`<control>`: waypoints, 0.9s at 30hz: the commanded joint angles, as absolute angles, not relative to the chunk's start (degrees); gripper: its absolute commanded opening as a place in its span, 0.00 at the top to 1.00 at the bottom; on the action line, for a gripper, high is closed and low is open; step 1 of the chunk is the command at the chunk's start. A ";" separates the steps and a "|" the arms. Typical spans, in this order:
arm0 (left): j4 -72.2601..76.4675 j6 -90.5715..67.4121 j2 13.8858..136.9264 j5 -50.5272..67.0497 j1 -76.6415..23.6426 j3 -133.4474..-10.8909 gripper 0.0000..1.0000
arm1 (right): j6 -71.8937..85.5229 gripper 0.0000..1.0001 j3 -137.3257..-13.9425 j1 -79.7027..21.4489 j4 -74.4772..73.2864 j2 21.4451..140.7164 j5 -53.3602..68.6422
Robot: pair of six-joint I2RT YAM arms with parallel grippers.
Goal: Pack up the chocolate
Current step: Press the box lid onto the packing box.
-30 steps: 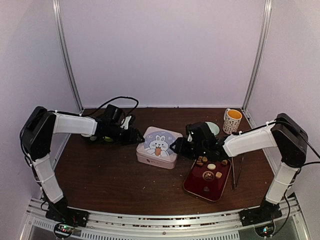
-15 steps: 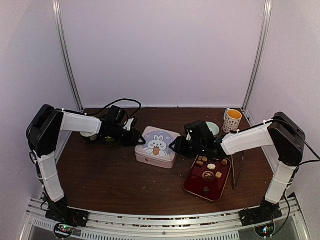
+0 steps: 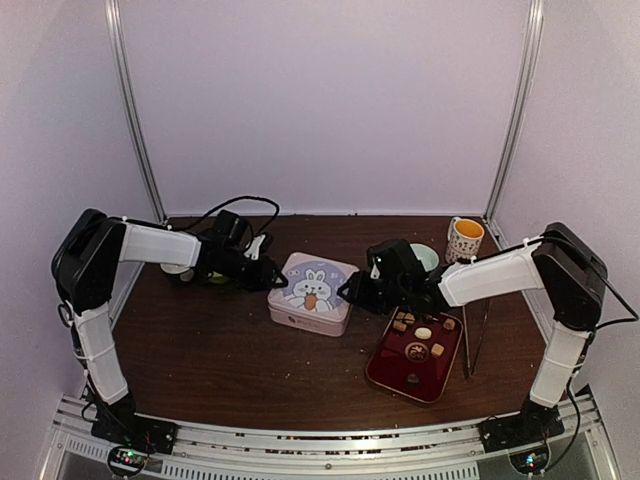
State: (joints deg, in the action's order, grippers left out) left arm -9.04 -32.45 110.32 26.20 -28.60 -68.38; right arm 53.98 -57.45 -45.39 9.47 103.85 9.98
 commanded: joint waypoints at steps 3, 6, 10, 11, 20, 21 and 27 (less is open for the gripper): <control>-11.46 -32.37 112.50 23.53 -28.13 -62.76 0.70 | 52.49 0.57 -60.29 -46.27 7.11 106.20 11.91; -9.77 -32.80 112.50 23.91 -28.13 -60.63 0.70 | 52.59 0.58 -60.68 -46.75 6.59 106.60 12.26; -7.83 -33.41 112.35 24.38 -28.13 -57.40 0.71 | 52.66 0.58 -60.85 -47.53 5.85 106.65 12.04; -7.62 -33.37 112.28 24.02 -28.14 -56.71 0.71 | 52.49 0.58 -60.90 -47.69 5.52 106.67 11.89; -6.76 -32.22 111.55 22.71 -28.13 -51.79 0.69 | 52.56 0.58 -59.33 -48.37 5.13 106.03 11.01; -6.50 -32.22 111.50 22.93 -28.13 -51.43 0.69 | 52.56 0.58 -59.17 -48.49 5.18 106.03 11.10; -4.83 -31.90 111.35 26.61 -28.17 -51.11 0.71 | 51.33 0.58 -59.58 -48.77 5.17 106.06 12.44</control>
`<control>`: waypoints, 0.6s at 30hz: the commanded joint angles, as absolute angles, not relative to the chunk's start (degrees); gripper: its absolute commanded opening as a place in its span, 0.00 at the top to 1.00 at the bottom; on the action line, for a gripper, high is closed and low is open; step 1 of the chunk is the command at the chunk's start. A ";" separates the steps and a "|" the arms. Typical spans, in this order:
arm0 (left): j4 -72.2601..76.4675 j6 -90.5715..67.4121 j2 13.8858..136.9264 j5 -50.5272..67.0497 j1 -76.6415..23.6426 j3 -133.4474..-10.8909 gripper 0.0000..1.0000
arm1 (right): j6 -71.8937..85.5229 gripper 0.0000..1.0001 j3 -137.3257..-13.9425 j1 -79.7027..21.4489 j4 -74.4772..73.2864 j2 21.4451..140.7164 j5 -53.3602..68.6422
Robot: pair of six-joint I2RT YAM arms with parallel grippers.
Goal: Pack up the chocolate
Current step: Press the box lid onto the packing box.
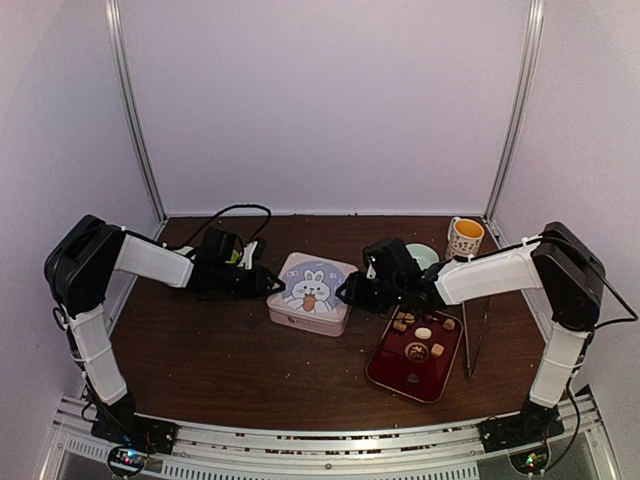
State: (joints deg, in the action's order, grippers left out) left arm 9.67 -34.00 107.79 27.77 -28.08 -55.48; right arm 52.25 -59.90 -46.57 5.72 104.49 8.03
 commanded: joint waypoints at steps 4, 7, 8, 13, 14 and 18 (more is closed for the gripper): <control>-3.62 -32.62 109.68 28.37 -28.86 -49.39 0.72 | 50.83 0.58 -59.67 -49.58 4.87 105.01 13.49; -3.54 -32.83 108.28 28.88 -29.40 -47.84 0.72 | 50.87 0.58 -59.61 -50.70 4.66 103.93 13.83; -3.52 -32.87 107.60 28.80 -29.44 -47.37 0.72 | 50.77 0.58 -59.46 -50.98 4.54 103.49 13.69; -5.37 -32.12 105.73 25.85 -29.31 -48.34 0.71 | 49.63 0.57 -58.70 -50.22 2.43 101.11 10.67; -5.97 -32.01 105.69 25.57 -29.32 -49.09 0.72 | 49.02 0.57 -58.69 -49.67 2.00 100.77 10.63; -7.17 -31.93 104.80 23.49 -29.16 -51.22 0.69 | 45.71 0.56 -59.07 -47.38 -1.40 98.31 8.70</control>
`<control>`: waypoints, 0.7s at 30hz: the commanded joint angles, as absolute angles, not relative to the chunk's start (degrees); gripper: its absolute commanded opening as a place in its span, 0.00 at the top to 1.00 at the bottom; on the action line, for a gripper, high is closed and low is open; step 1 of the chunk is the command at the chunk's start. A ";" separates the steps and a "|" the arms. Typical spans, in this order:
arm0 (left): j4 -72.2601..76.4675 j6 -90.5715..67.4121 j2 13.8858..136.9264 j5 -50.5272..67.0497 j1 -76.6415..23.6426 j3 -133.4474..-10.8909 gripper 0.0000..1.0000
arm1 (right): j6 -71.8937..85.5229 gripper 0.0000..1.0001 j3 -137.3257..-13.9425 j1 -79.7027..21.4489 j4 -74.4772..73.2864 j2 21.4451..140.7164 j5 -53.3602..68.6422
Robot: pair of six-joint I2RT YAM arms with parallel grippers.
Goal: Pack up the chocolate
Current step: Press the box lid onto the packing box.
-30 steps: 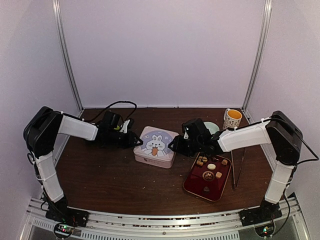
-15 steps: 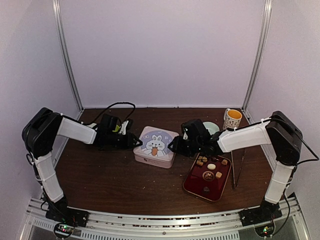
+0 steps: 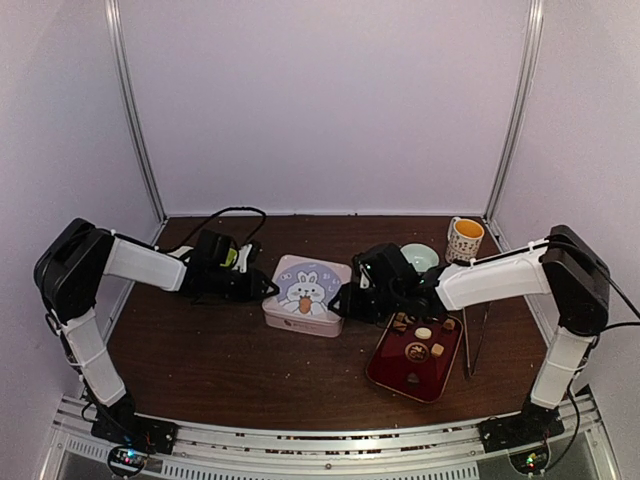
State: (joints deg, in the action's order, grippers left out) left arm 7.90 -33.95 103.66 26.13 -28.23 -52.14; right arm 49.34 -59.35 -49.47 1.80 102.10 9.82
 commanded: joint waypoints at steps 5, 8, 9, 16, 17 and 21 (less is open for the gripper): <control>-9.30 -30.79 104.34 23.23 -27.86 -56.63 0.51 | 42.26 0.49 -59.55 -43.56 -2.55 96.90 9.30; -11.32 -29.57 104.88 23.08 -27.16 -60.75 0.43 | 40.98 0.47 -60.81 -41.58 -2.75 97.45 10.35; -11.46 -29.41 105.05 23.16 -26.95 -61.87 0.42 | 40.74 0.46 -61.30 -41.03 -2.90 98.00 10.75; -10.39 -29.28 108.69 26.48 -24.95 -67.58 0.40 | 39.77 0.41 -67.32 -38.15 -2.05 102.66 14.48; -10.15 -29.14 109.29 26.94 -24.93 -68.35 0.40 | 39.73 0.40 -68.11 -37.80 -1.48 103.44 14.86; -9.35 -29.09 111.84 27.81 -24.79 -71.21 0.37 | 41.06 0.32 -71.76 -36.48 0.50 108.02 18.52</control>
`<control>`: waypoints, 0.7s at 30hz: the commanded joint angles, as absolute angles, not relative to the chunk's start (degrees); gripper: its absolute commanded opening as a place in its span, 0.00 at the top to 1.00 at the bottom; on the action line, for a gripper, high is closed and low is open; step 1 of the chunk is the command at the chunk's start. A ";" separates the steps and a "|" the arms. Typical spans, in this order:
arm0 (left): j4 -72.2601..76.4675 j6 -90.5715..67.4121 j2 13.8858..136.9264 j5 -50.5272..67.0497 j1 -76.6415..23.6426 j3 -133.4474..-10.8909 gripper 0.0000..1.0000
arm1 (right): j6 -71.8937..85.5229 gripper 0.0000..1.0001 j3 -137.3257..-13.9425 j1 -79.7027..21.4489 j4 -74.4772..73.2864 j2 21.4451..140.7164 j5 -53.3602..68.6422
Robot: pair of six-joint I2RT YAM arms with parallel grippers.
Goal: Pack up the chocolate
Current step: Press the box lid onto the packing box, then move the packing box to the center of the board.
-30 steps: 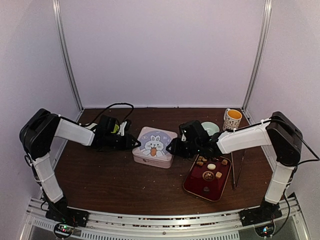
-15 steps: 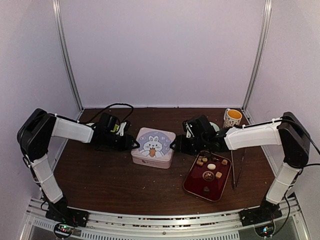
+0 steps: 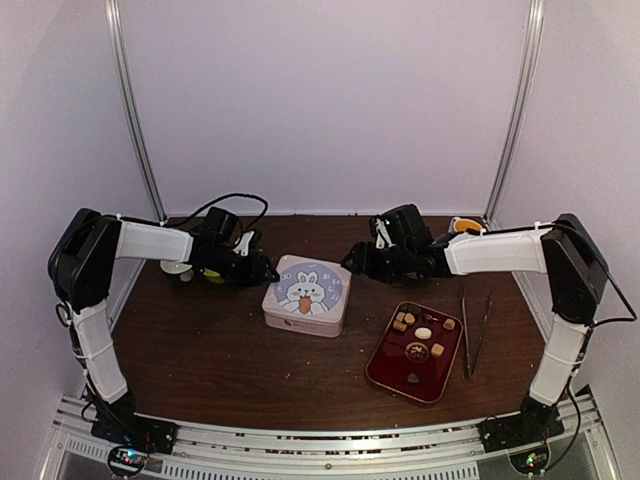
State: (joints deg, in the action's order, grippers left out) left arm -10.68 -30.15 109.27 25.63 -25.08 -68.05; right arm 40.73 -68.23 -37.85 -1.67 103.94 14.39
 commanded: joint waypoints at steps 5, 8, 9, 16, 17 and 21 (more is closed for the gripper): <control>-7.58 -29.96 114.65 29.63 -24.45 -73.38 0.37 | 42.45 0.14 -75.79 -35.92 2.26 112.97 20.30; -6.55 -30.62 115.98 30.30 -24.02 -74.12 0.37 | 42.72 0.13 -78.52 -35.70 2.41 115.80 20.99; -6.20 -30.85 116.34 30.63 -23.84 -74.36 0.37 | 42.80 0.13 -79.38 -35.62 2.49 116.58 21.28; -5.49 -31.53 119.49 32.40 -23.55 -76.79 0.38 | 42.98 0.14 -84.01 -34.31 4.04 121.34 24.26; -5.38 -31.64 119.81 32.60 -23.55 -77.02 0.38 | 42.86 0.14 -84.58 -34.16 4.56 121.95 25.20; -5.14 -31.89 121.31 33.32 -23.41 -78.13 0.40 | 41.88 0.16 -87.83 -34.15 5.08 124.91 29.56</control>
